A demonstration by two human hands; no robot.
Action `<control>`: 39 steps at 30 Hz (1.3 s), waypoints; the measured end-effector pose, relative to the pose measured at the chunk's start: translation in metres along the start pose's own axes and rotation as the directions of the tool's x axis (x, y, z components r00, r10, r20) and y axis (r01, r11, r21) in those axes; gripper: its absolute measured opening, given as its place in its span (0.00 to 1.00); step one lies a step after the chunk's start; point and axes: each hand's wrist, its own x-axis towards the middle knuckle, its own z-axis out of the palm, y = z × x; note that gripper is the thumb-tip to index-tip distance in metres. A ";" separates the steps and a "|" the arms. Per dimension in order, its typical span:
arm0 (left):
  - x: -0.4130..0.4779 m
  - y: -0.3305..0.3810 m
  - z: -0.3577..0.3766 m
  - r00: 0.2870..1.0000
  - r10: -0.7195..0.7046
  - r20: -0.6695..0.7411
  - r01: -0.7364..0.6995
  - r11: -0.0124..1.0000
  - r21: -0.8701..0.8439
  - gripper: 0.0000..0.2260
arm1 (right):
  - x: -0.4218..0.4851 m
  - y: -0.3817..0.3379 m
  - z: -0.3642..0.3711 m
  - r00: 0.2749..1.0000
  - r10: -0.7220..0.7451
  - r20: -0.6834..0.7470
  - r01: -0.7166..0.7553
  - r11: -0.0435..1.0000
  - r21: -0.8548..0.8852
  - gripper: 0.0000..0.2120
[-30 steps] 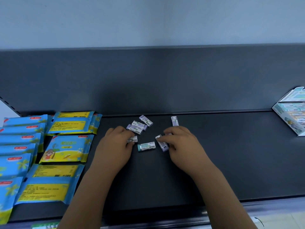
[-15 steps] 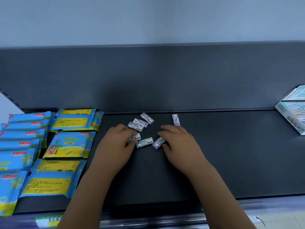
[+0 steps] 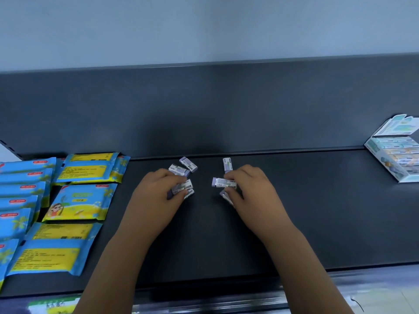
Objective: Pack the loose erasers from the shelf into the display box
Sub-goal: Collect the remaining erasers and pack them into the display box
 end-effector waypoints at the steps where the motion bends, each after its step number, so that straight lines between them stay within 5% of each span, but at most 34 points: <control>1: 0.001 0.006 0.003 1.000 0.004 0.004 -0.004 1.000 -0.001 0.13 | -0.001 0.004 -0.003 1.000 -0.006 -0.011 0.006 1.000 -0.001 0.13; 9: 0.021 0.073 0.046 0.995 0.085 0.059 -0.086 0.996 0.019 0.13 | -0.017 0.071 -0.051 0.996 -0.044 -0.076 0.045 0.999 0.008 0.13; 23: 0.024 0.250 0.169 0.999 0.029 0.040 -0.030 0.999 0.022 0.12 | -0.053 0.226 -0.171 0.992 -0.117 -0.053 0.117 0.993 0.002 0.14; 39: 0.055 0.298 0.204 0.989 0.122 0.088 -0.118 0.992 -0.050 0.12 | -0.054 0.266 -0.204 0.995 -0.073 -0.073 0.067 0.995 -0.081 0.14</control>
